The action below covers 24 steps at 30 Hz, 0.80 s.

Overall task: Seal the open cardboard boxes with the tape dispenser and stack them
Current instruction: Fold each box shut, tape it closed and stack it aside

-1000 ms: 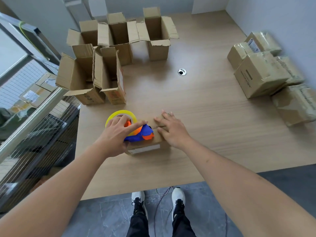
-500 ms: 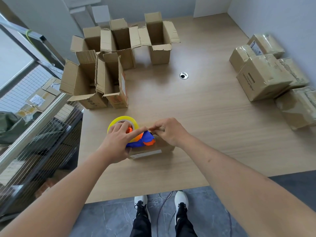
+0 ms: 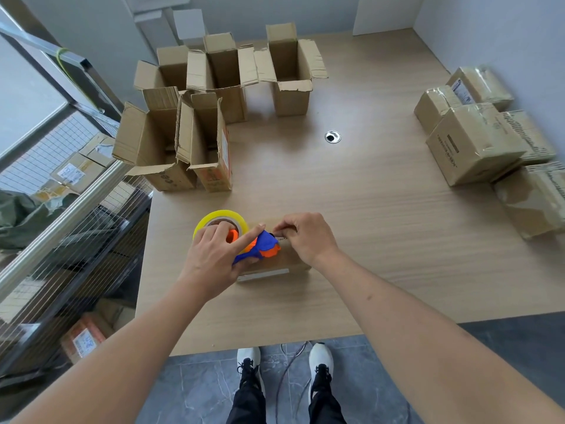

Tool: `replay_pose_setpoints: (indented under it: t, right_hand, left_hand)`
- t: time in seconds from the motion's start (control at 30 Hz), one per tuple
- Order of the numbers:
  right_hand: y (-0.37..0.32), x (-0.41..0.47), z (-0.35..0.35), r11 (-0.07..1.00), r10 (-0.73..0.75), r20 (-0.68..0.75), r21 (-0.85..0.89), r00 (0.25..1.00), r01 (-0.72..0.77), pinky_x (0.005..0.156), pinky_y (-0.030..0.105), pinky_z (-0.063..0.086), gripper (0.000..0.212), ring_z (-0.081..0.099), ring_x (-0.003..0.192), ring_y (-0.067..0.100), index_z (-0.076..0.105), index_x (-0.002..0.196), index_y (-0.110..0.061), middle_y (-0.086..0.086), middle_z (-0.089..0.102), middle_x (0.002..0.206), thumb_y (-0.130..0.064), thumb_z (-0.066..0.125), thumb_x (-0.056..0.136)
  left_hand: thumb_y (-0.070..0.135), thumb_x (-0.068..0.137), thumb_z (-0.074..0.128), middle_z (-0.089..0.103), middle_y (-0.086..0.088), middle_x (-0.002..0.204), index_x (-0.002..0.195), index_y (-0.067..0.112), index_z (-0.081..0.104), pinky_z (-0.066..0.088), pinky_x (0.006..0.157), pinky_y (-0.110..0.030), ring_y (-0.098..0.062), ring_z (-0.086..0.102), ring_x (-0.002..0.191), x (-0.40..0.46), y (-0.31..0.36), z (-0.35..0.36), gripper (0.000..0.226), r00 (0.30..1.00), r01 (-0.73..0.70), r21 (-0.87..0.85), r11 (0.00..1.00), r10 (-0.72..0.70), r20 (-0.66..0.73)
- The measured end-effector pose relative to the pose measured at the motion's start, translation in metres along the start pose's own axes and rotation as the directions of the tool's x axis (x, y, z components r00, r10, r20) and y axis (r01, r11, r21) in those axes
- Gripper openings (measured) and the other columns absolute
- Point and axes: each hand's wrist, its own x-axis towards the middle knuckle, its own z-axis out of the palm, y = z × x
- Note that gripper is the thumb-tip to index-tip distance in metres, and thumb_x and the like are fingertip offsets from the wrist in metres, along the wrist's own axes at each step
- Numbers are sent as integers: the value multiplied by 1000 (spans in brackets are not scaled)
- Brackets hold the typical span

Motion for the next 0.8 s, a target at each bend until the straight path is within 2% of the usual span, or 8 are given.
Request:
replay_pose_setpoints:
  t: [0.1, 0.23, 0.37, 0.47, 0.67, 0.8]
  right_hand:
    - [12, -11, -16, 999, 42, -74, 15, 996, -41, 81, 33, 55, 11, 70, 87, 8, 79, 85, -22, -11, 77, 86, -13, 73, 86]
    - [36, -33, -49, 993, 109, -108, 51, 988, -104, 74, 25, 51, 13, 64, 72, -2, 76, 78, -23, -16, 70, 72, -12, 74, 85]
    - [43, -46, -52, 938, 280, -12, 214, 960, -271, 79, 43, 60, 11, 67, 67, 15, 71, 80, -20, -5, 73, 73, -18, 70, 91]
    - [46, -42, -47, 890, 353, 23, 301, 935, -343, 80, 52, 59, 13, 60, 63, 18, 68, 81, -17, 0, 71, 75, -18, 67, 94]
    - [56, -30, -40, 887, 399, 11, 250, 917, -389, 83, 49, 59, 14, 64, 72, 20, 68, 80, -19, -1, 73, 77, -19, 68, 94]
    - [62, -20, -34, 873, 433, 11, 244, 901, -423, 84, 47, 60, 12, 64, 69, 18, 69, 81, -19, -1, 74, 77, -20, 70, 93]
  left_hand:
    - [69, 98, 34, 50, -4, 105, 158, 48, 26, 43, 86, -42, -27, 49, 92, 2, -5, 1, 65, 1000, 0, -8, 1000, 0, 13]
    - [67, 96, 38, 50, -4, 106, 157, 48, 30, 42, 89, -44, -30, 51, 96, 2, -5, 4, 64, 1000, 7, -44, 999, -7, 14]
    - [69, 95, 33, 51, -4, 106, 157, 50, 28, 43, 90, -45, -31, 53, 99, 4, -2, 4, 65, 999, 7, -57, 998, -5, 37]
    - [71, 94, 30, 52, -4, 108, 156, 51, 28, 42, 93, -45, -30, 53, 102, 6, -1, -1, 66, 997, 23, -61, 998, -19, 71]
    - [67, 96, 48, 51, -1, 110, 156, 57, 21, 40, 99, -43, -28, 52, 109, 13, -3, -6, 66, 988, 34, -53, 998, -25, 152]
    - [66, 95, 49, 50, 1, 112, 154, 61, 18, 40, 100, -42, -27, 50, 110, 19, -5, -6, 67, 983, 51, -75, 996, -37, 177]
